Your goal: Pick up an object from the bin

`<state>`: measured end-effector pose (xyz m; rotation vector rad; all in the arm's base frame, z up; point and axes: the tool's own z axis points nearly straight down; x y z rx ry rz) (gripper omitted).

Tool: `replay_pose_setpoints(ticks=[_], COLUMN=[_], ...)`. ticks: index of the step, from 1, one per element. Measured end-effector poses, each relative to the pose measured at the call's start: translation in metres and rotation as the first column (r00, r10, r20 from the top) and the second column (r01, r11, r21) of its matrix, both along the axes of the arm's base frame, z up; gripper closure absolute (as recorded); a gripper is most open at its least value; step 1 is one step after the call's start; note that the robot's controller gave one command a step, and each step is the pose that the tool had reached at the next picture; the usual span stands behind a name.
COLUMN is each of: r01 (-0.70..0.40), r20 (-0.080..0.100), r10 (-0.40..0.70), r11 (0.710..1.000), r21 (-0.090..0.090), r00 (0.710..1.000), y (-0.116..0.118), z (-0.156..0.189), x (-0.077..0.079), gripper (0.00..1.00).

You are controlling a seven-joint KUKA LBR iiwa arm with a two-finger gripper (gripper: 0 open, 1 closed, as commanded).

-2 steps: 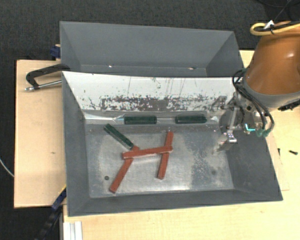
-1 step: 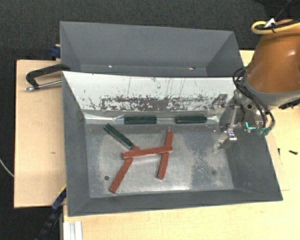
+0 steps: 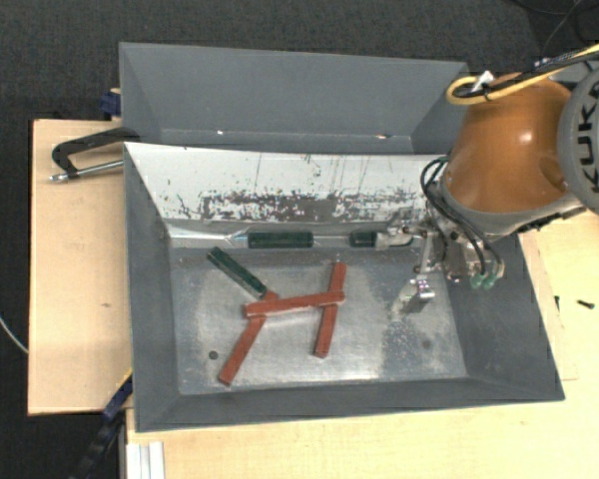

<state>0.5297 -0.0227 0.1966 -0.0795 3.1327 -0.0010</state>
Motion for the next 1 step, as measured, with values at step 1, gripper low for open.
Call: replay_pose_setpoints(ticks=[1], r01=[0.092], r20=[-0.005], r10=[-0.092], r11=[0.996], r21=[0.002], r00=[0.996], y=[0.0287], z=[-0.0565], x=[0.0196], gripper=[0.00])
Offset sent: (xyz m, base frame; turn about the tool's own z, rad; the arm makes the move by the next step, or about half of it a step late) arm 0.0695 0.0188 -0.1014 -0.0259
